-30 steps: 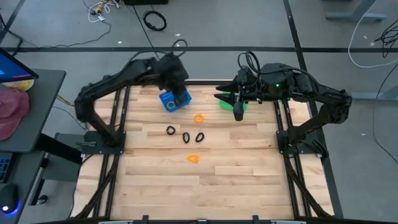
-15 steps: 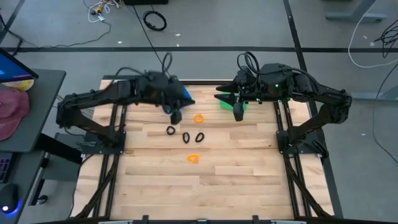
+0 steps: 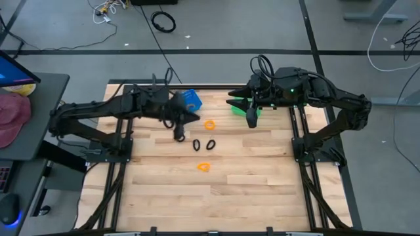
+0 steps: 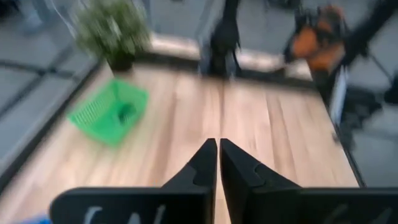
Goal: Sort spring keychains
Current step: Put the black spring keychain into the green bin
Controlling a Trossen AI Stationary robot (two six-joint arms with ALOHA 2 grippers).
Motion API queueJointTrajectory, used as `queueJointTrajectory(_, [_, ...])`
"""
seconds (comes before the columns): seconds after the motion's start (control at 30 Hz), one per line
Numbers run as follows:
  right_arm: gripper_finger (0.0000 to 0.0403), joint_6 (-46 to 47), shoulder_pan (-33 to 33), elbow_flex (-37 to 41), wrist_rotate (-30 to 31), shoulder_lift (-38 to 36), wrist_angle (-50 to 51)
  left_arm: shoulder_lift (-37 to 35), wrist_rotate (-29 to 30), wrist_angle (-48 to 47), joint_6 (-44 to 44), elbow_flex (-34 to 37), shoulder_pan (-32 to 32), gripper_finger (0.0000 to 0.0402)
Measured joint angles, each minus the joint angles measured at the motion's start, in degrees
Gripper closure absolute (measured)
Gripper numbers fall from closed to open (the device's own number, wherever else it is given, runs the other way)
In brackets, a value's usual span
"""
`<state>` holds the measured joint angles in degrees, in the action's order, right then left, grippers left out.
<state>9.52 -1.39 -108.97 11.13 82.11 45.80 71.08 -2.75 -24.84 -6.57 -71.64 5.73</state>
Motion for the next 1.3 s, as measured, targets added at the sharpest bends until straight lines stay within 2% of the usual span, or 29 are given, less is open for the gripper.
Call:
queueJointTrajectory(0.07, [0.0266, 0.02, 0.00, 0.00, 0.00, 0.00, 0.08, -0.56, -0.14, -5.81, 0.86, -0.01, -0.58, 0.0370])
queueJointTrajectory(0.17, [0.0266, 0.02, 0.00, 0.00, -0.02, 0.00, 0.25, -1.49, 3.73, -13.85, 1.92, 0.09, -2.10, 0.0365])
queueJointTrajectory(0.3, [0.0266, 0.04, 0.00, 0.00, -0.02, -0.02, 0.24, -4.08, 6.77, -16.56, 3.96, 0.20, -3.39, 0.0373])
queueJointTrajectory(0.43, [0.0266, 0.15, 0.00, 0.00, -0.02, -0.02, 0.19, -9.55, 6.97, -14.99, 2.15, 5.03, -3.44, 0.0389])
queueJointTrajectory(0.6, [0.0266, 0.14, 0.00, 0.00, -0.02, -0.02, 0.07, -19.31, 10.55, -5.86, -1.81, 16.10, -3.34, 0.0398])
queueJointTrajectory(0.73, [0.0266, 0.11, 0.09, 0.00, -0.02, -0.02, -0.33, -22.10, 14.37, -3.59, -4.28, 19.85, -3.35, 0.0391])
queueJointTrajectory(0.83, [0.0266, 0.11, 0.09, 0.00, -0.02, -0.02, -0.69, -21.45, 18.04, -4.95, -7.42, 19.84, -2.44, 0.0389])
queueJointTrajectory(0.97, [0.0266, 0.55, 0.09, 0.00, -0.02, -0.02, -1.08, -17.03, 19.68, -11.21, -20.59, 16.96, 3.41, 0.0388])
queueJointTrajectory(1.07, [0.0266, 0.55, 0.08, 0.00, -0.02, -0.02, -1.23, -12.64, 17.03, -19.80, -29.34, 15.13, 7.43, 0.0388])
queueJointTrajectory(1.17, [0.0266, 0.54, 0.09, 0.00, -0.02, -0.02, -1.41, -8.52, 12.73, -23.67, -35.08, 13.35, 9.75, 0.0388])
queueJointTrajectory(1.3, [0.0266, 0.52, 0.07, 0.00, -0.02, -0.02, -1.69, -3.02, 12.07, -27.65, -39.41, 8.78, 10.73, 0.0388])
